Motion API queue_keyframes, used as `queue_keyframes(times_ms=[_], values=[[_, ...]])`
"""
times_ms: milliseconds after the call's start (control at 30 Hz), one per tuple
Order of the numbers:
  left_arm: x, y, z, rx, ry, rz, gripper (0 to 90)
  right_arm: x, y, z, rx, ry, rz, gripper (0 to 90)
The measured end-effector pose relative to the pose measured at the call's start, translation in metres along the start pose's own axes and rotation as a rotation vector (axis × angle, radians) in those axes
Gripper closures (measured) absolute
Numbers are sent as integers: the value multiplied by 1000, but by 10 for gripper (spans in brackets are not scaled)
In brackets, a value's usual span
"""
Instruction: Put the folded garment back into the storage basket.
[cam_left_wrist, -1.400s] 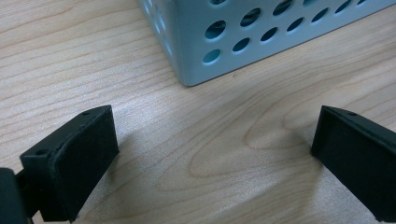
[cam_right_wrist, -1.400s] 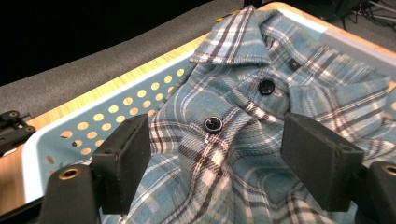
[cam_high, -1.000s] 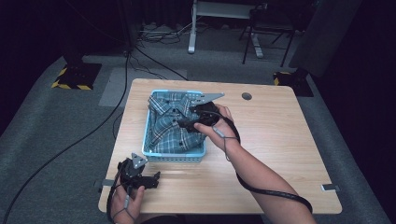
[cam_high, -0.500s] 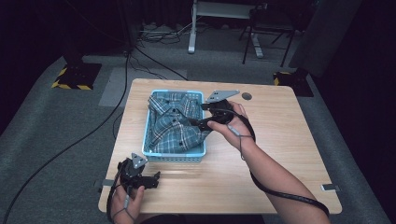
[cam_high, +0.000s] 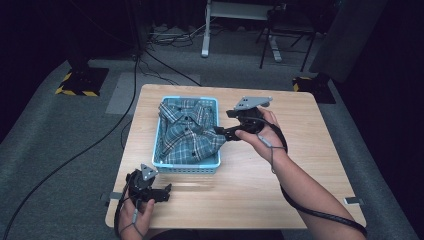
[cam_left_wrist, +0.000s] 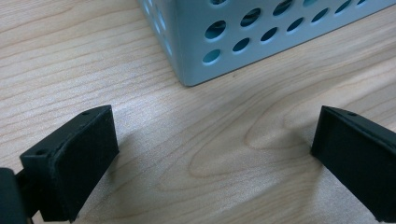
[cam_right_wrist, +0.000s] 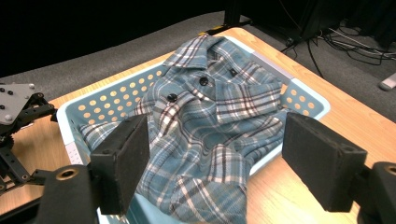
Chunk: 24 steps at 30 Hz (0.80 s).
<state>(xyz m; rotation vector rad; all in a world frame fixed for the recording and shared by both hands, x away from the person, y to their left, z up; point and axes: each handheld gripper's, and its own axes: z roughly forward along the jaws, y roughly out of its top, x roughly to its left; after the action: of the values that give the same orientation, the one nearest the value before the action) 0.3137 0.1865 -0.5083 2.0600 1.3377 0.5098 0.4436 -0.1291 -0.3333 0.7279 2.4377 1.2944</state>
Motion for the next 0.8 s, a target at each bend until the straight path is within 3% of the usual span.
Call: queue_keyframes(times_ms=[800], values=[[0, 0, 0, 1, 0, -1, 2, -20, -15, -38, -20, -44, 19, 229]])
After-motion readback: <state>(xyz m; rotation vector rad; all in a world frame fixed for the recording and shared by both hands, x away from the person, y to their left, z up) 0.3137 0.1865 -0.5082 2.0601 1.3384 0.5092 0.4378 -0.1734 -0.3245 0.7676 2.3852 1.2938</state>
